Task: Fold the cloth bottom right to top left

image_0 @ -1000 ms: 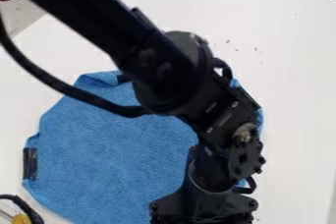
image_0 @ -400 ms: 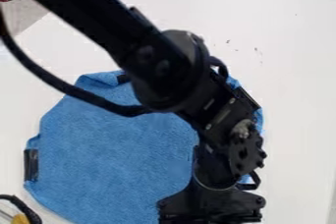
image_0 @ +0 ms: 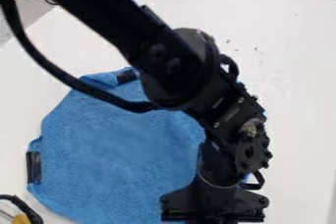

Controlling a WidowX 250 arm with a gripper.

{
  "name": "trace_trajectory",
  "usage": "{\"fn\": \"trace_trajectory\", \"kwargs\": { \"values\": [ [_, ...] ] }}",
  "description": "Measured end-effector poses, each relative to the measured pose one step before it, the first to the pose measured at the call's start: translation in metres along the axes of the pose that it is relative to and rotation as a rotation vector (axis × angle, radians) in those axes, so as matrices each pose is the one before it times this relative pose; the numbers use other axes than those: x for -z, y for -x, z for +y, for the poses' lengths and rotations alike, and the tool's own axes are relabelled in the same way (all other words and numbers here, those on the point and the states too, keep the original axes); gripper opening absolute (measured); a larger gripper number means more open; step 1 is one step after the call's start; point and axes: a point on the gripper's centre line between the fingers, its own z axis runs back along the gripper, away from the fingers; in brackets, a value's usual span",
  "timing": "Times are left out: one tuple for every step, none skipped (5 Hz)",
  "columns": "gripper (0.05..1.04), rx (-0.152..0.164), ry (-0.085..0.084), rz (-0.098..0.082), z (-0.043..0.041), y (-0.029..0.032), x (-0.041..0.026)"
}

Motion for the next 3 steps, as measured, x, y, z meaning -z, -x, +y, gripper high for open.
{"fn": "trace_trajectory", "kwargs": {
  "values": [
    [0.102,-0.0095,-0.0599,-0.0051,0.01571,-0.00934,-0.0034],
    [0.064,-0.0588,-0.0226,0.0369,0.02125,-0.0113,-0.01999],
    [0.058,-0.0594,0.0596,0.0671,0.00285,-0.0085,-0.0488]
  ]
}}
